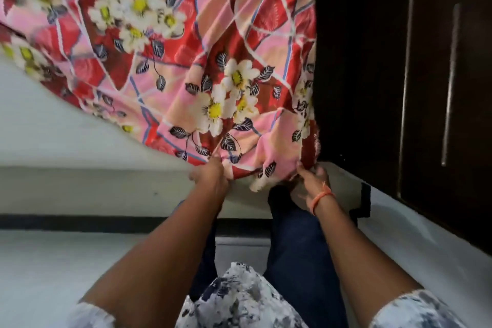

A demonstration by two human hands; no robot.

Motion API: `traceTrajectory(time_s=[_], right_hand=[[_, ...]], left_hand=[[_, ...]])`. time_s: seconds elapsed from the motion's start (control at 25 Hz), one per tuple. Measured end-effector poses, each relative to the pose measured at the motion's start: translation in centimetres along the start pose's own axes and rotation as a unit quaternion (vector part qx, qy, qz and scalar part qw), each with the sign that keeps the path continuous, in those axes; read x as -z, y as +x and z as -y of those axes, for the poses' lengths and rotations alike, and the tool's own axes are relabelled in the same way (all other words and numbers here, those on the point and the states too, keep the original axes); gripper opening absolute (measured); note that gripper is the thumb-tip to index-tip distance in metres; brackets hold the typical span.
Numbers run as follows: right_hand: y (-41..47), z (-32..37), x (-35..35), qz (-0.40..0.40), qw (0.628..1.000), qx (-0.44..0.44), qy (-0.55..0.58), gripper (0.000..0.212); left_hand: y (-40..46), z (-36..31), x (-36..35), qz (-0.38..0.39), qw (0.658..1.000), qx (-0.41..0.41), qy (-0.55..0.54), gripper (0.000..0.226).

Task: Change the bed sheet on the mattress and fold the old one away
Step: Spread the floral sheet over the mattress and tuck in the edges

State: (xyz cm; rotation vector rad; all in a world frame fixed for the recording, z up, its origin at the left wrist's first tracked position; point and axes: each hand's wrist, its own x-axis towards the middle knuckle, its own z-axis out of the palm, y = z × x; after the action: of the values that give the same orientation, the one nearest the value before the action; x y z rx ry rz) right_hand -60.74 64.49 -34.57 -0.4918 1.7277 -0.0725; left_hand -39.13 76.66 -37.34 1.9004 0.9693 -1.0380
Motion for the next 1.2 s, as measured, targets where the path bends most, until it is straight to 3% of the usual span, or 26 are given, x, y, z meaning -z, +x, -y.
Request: traceTrajectory(time_s=[0.08, 0.12, 0.2, 0.28, 0.4, 0.6, 0.76, 0.88, 0.96, 1.12, 1.2], right_hand=[[0.8, 0.1, 0.9, 0.014, 0.998, 0.053, -0.037, 0.032], [0.8, 0.5, 1.3, 0.022, 0.995, 0.076, -0.064, 0.027], [1.1, 0.7, 3.0, 0.011, 0.99, 0.089, -0.111, 0.027], [2.7, -0.3, 5.6, -0.046, 0.975, 0.081, -0.203, 0.04], [4.5, -2.0, 7.5, -0.097, 0.942, 0.062, -0.316, 0.03], [3.6, 1.1, 4.2, -0.127, 0.902, 0.042, -0.41, 0.022], [5.2, 1.1, 2.9, -0.083, 0.883, 0.016, -0.462, 0.035], [6.4, 2.7, 0.8, -0.142, 0.928, 0.074, -0.336, 0.036], [6.0, 4.6, -1.2, -0.193, 0.94, 0.106, -0.26, 0.035], [5.7, 6.6, -2.3, -0.072, 0.985, 0.118, -0.101, 0.031], [5.9, 6.5, -1.9, -0.04, 0.981, 0.11, -0.157, 0.025]], left_hand=[[-1.0, 1.2, 1.2, -0.071, 0.997, -0.035, 0.019, 0.039], [-2.3, 2.1, 2.7, -0.119, 0.99, -0.051, 0.061, 0.034], [-4.9, 3.8, 5.6, -0.145, 0.98, -0.038, 0.13, 0.05], [-5.2, 4.9, 6.7, -0.129, 0.981, -0.042, 0.14, 0.046], [-4.9, 5.4, 5.0, -0.045, 0.999, 0.005, 0.03, 0.027], [-3.4, 6.6, 2.6, -0.012, 0.992, 0.101, -0.07, 0.011], [-2.2, 3.0, 1.9, 0.032, 0.976, 0.057, -0.206, 0.019], [-0.7, 0.5, 0.9, 0.067, 0.955, 0.019, -0.288, 0.03], [-1.1, 2.2, 0.4, 0.089, 0.968, 0.026, -0.235, 0.022], [-3.0, 5.6, 1.1, 0.085, 0.985, 0.076, -0.128, 0.006], [-3.2, 6.0, 2.8, -0.016, 0.994, 0.082, -0.077, 0.017]])
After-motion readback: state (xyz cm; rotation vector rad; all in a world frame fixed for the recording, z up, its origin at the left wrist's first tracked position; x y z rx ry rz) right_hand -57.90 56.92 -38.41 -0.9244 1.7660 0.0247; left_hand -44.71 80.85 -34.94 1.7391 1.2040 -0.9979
